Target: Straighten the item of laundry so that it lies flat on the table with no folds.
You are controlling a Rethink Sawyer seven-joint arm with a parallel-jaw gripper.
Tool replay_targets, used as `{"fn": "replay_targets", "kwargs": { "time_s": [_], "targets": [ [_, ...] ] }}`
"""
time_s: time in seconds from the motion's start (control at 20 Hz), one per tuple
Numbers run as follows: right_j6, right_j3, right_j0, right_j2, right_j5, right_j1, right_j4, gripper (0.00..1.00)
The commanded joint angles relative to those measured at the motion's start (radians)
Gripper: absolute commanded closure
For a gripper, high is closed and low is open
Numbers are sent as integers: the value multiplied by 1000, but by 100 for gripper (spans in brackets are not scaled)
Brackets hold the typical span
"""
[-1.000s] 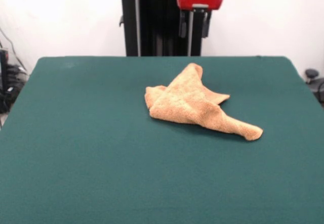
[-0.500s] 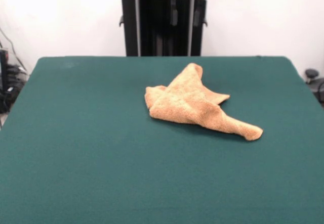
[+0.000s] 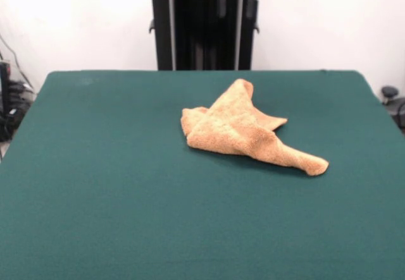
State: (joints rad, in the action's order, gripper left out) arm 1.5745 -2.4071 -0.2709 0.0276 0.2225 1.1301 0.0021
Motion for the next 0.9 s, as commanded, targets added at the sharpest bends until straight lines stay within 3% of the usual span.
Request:
{"fn": "replay_targets", "kwargs": {
  "time_s": [0.05, 0.9],
  "targets": [
    [190, 53, 49, 50, 174, 24, 78, 0],
    [195, 44, 69, 36, 163, 16, 123, 0]
  ]
}}
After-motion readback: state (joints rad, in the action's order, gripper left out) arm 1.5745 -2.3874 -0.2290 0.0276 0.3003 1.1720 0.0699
